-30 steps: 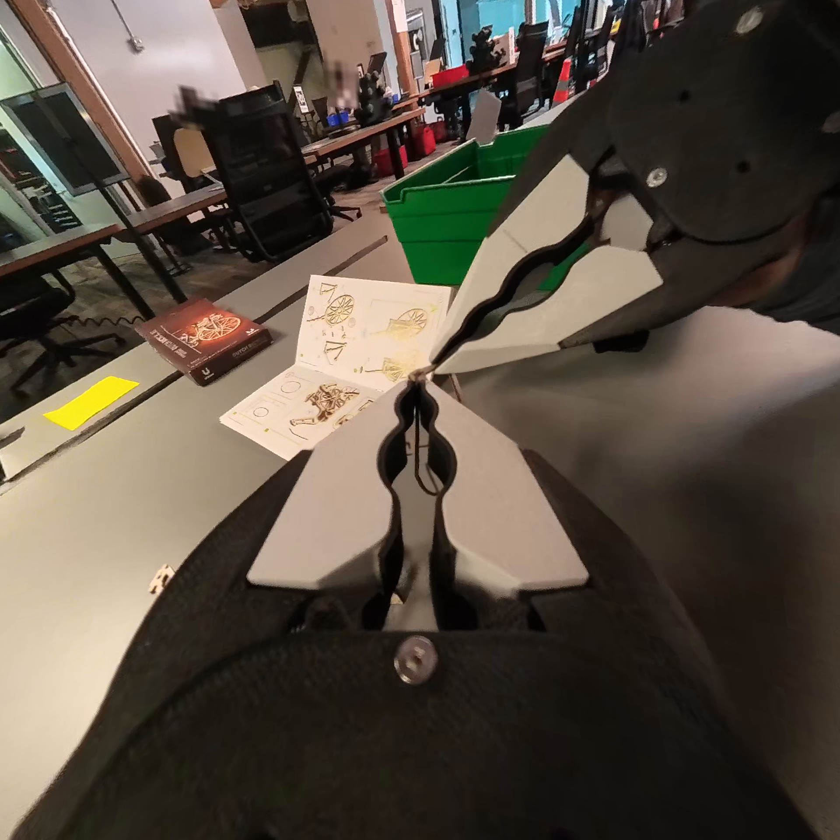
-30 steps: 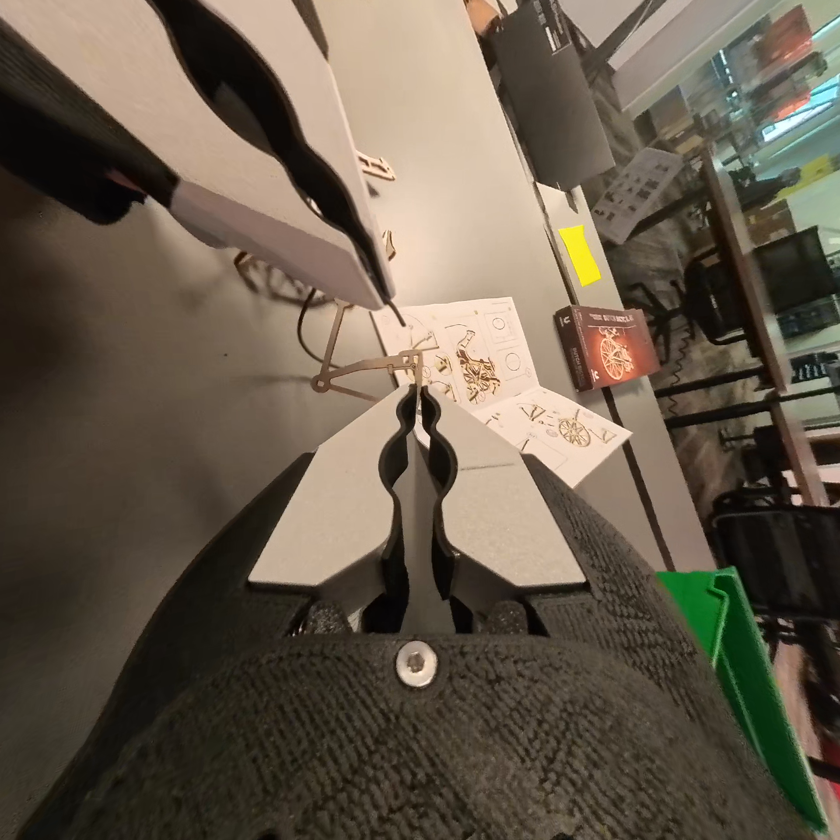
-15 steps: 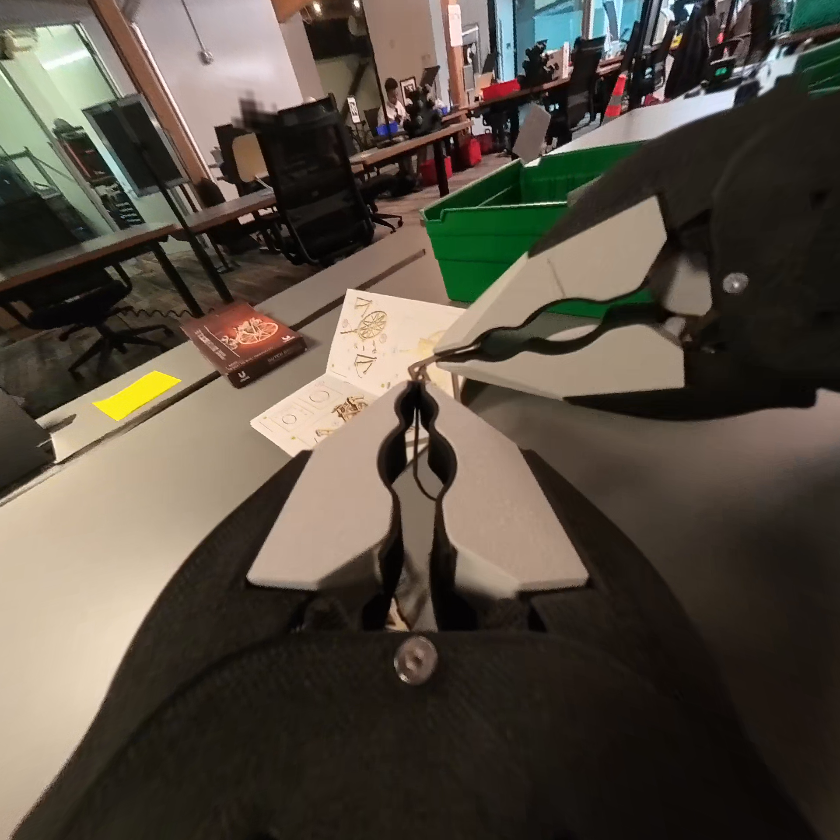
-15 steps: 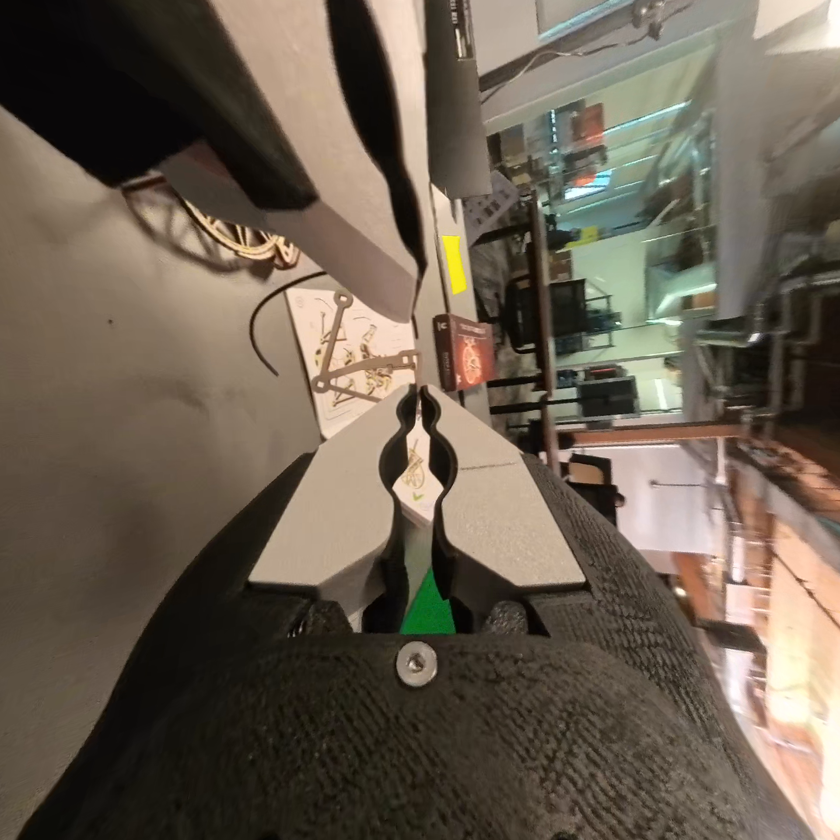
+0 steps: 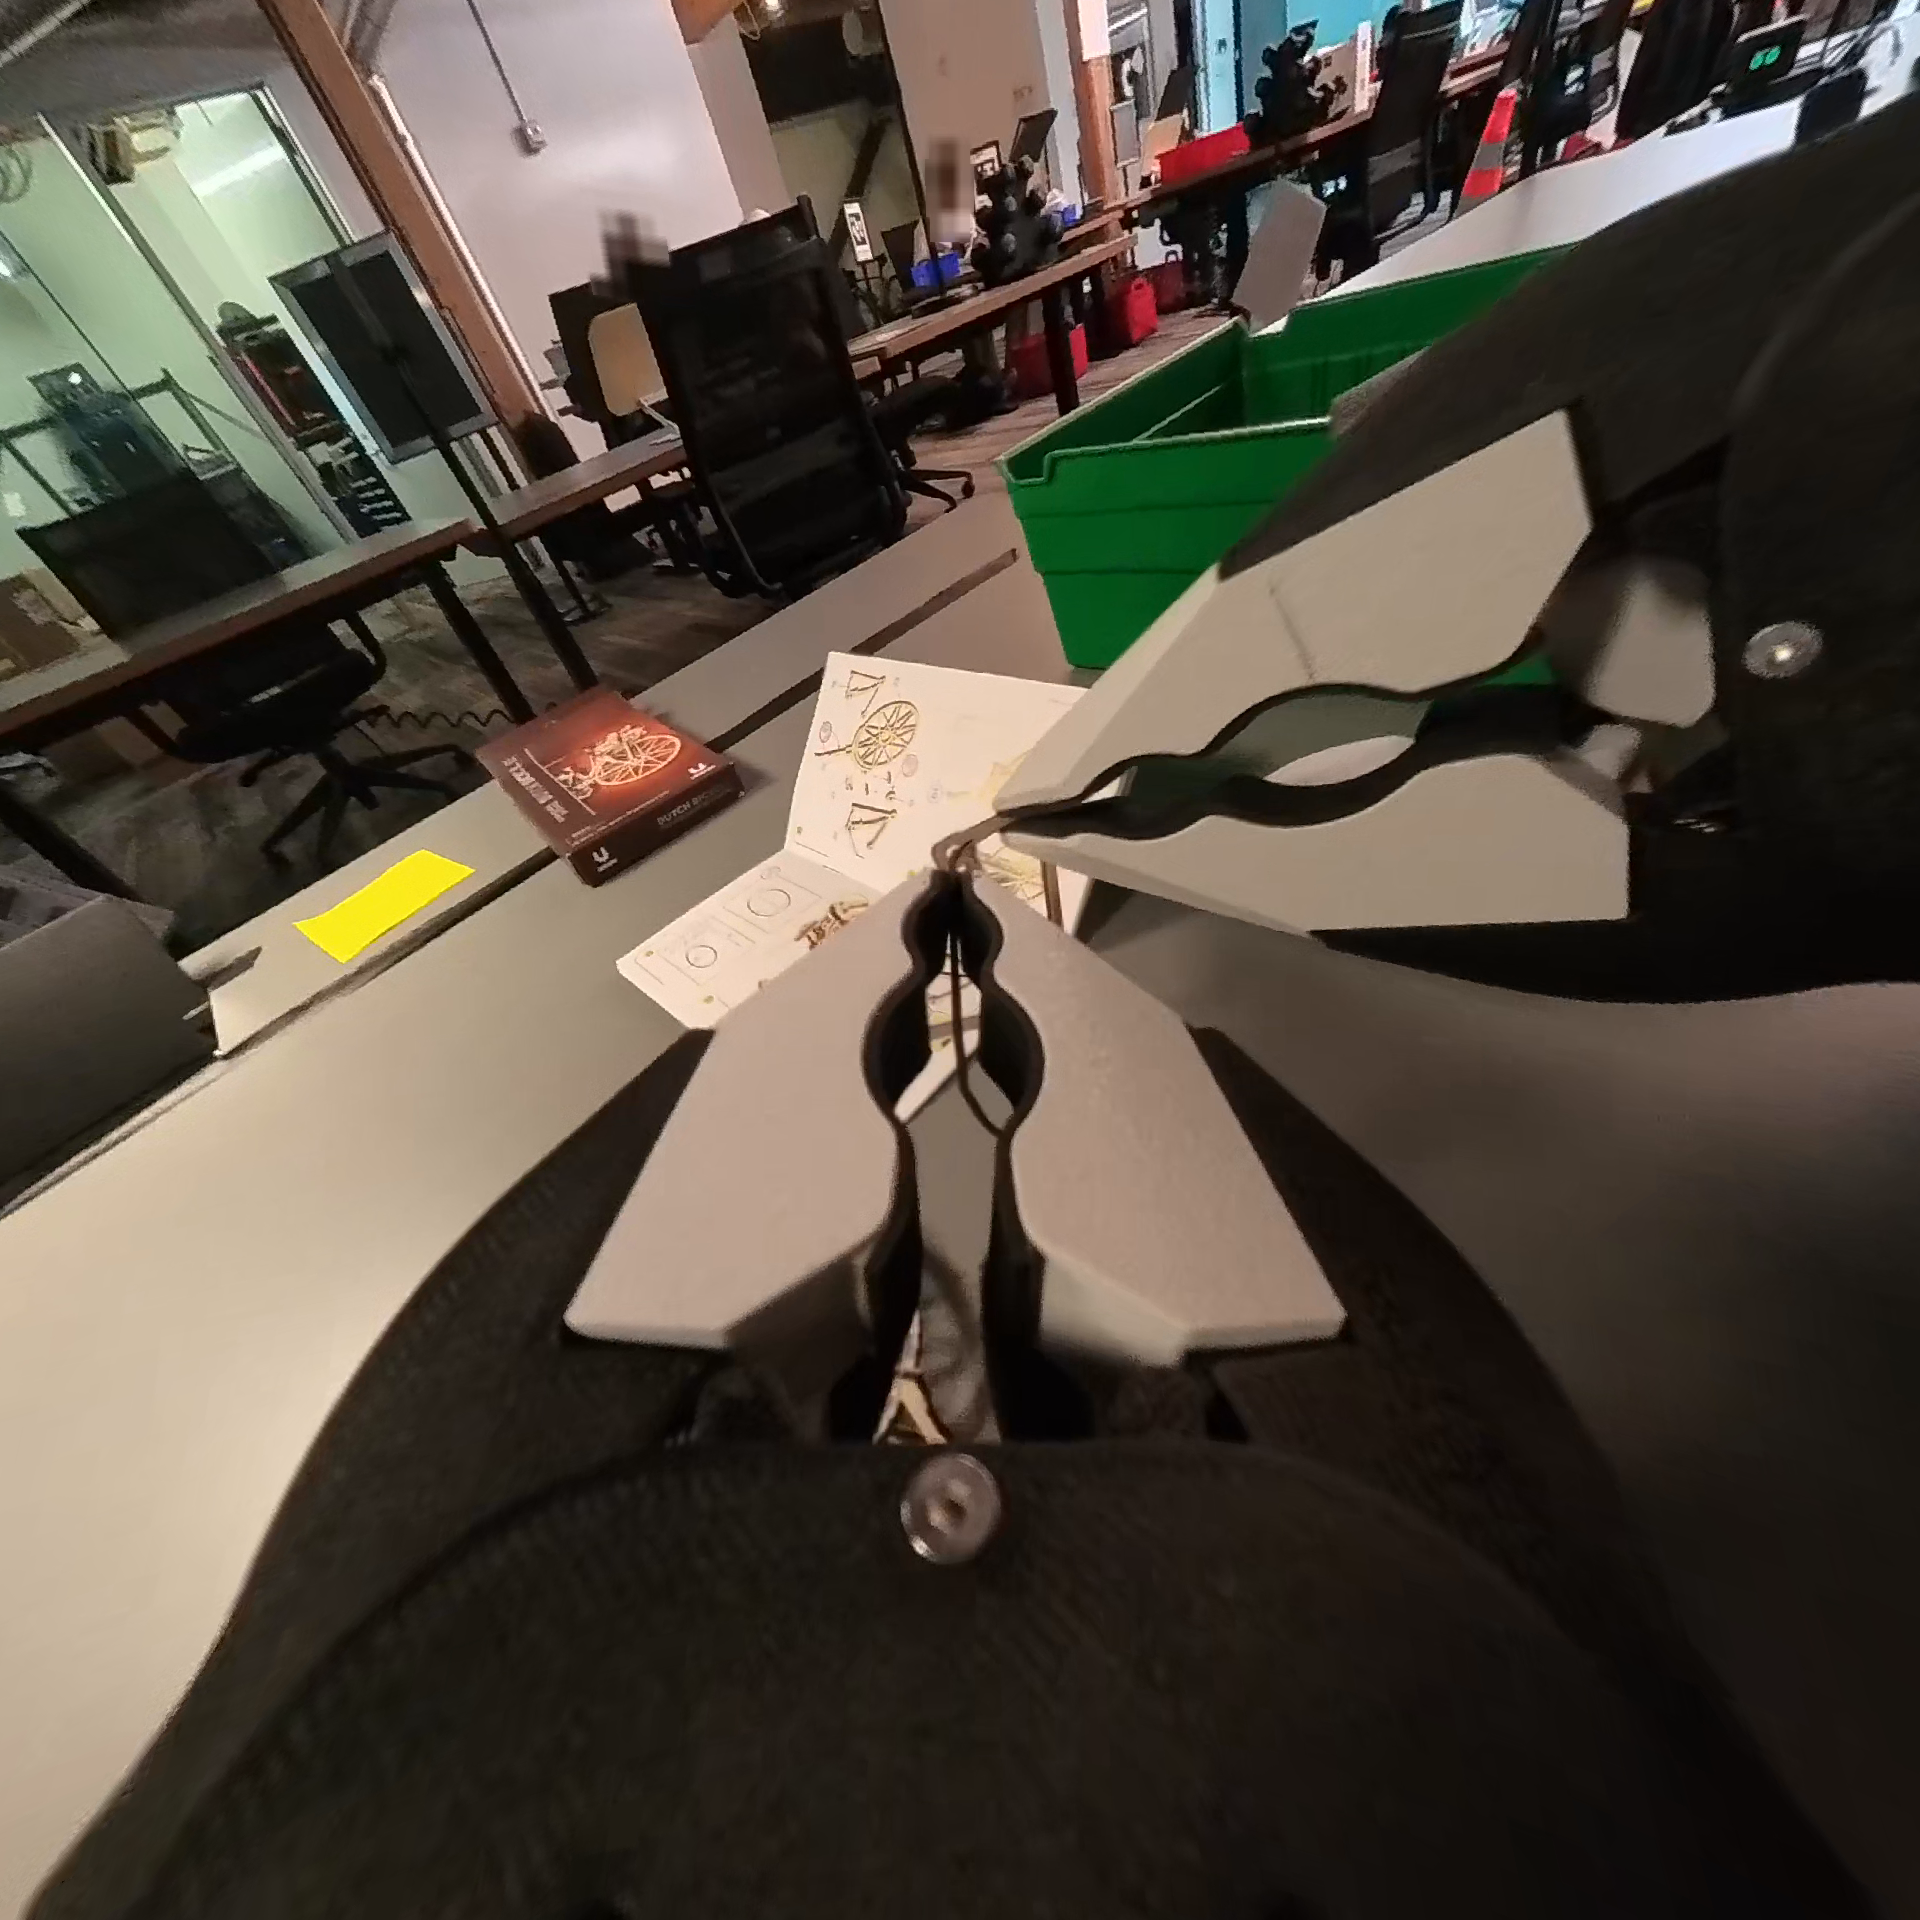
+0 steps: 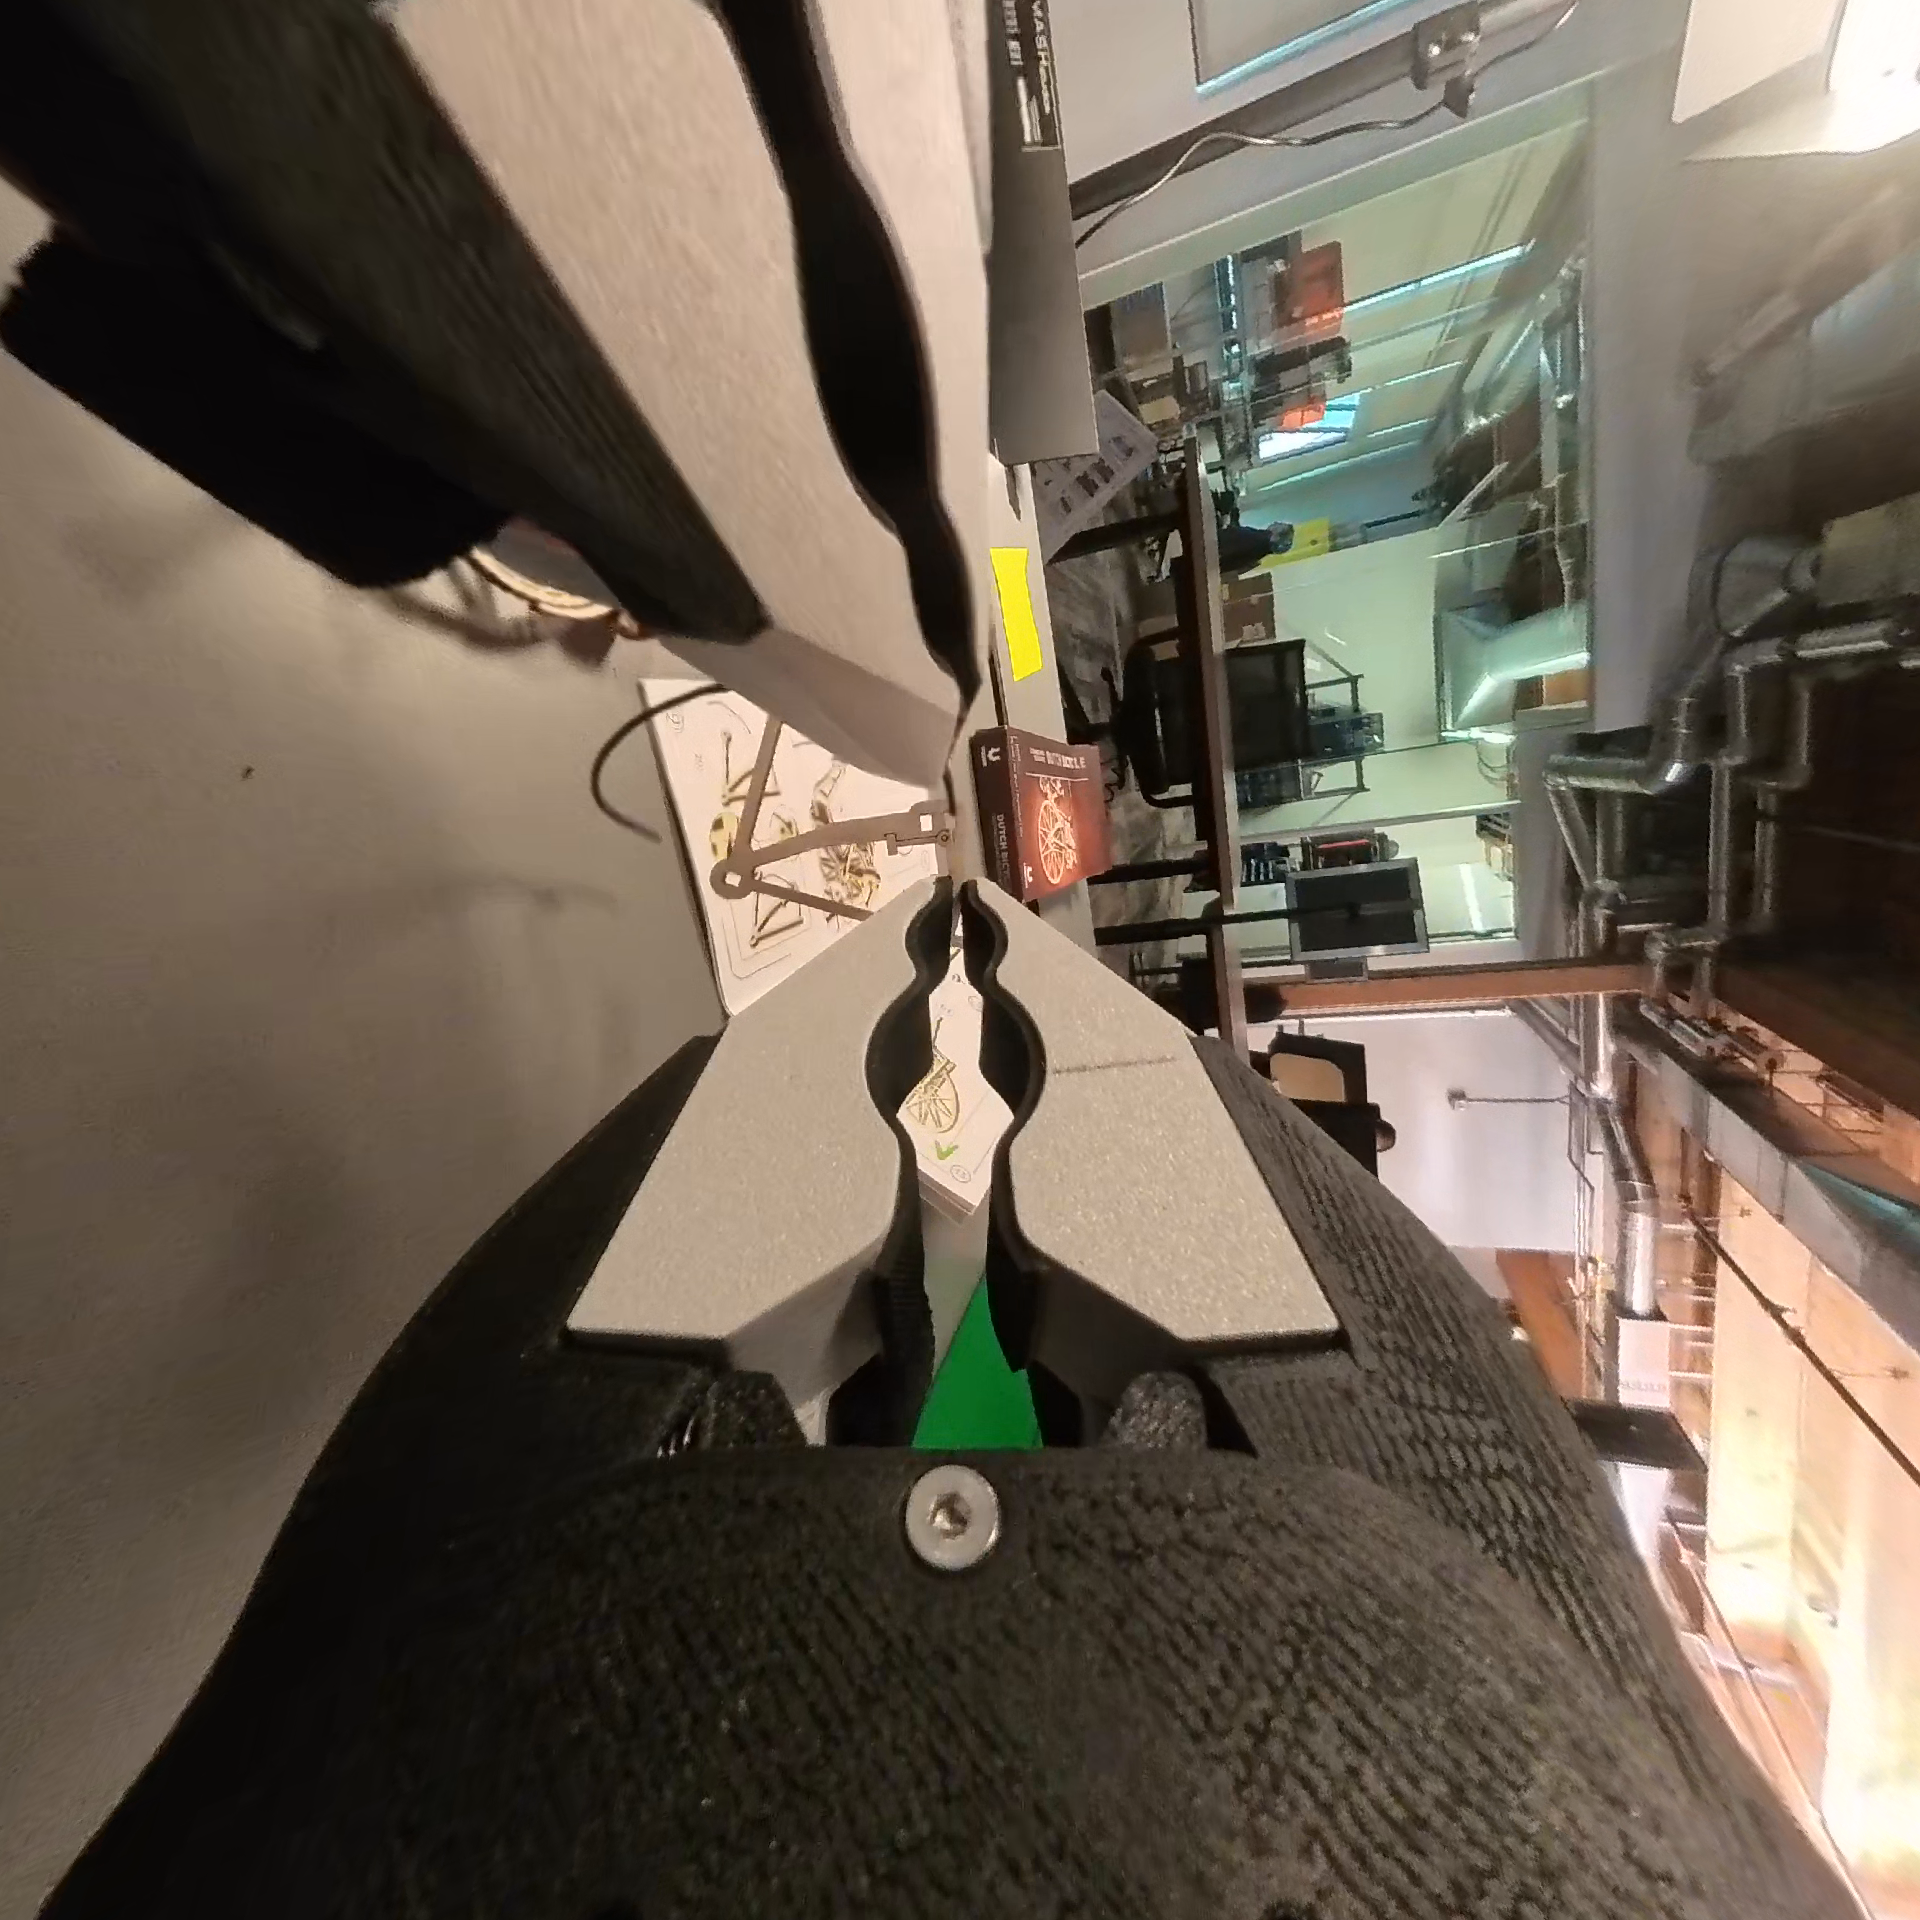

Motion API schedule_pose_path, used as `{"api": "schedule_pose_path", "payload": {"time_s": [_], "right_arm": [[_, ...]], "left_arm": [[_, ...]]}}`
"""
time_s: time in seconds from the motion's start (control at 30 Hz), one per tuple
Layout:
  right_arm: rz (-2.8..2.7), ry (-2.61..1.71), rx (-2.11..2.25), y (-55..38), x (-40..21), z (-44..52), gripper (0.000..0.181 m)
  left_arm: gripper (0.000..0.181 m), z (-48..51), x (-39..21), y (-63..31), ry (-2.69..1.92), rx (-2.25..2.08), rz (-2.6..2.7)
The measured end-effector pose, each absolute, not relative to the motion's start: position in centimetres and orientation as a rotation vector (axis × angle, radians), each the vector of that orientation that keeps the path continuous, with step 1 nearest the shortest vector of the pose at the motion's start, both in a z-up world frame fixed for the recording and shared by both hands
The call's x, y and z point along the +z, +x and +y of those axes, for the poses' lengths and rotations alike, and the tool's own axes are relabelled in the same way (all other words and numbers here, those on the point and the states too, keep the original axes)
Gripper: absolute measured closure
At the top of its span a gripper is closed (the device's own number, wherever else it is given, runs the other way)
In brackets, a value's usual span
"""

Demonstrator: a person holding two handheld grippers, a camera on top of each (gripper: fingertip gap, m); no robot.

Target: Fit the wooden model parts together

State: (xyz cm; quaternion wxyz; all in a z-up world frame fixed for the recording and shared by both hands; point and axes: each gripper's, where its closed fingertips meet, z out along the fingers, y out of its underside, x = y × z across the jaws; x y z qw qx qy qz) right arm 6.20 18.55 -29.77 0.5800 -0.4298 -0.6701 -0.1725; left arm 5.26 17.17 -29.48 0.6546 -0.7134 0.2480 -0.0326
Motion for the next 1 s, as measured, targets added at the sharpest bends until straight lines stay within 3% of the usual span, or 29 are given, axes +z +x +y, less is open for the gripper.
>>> {"api": "schedule_pose_path", "payload": {"time_s": [1.0], "right_arm": [[-1.571,-0.987,-0.430,5.92,-29.84,18.39,0.181]], "left_arm": [[0.181,17.46,-29.82,5.34,-1.643,-0.025,0.563]]}}
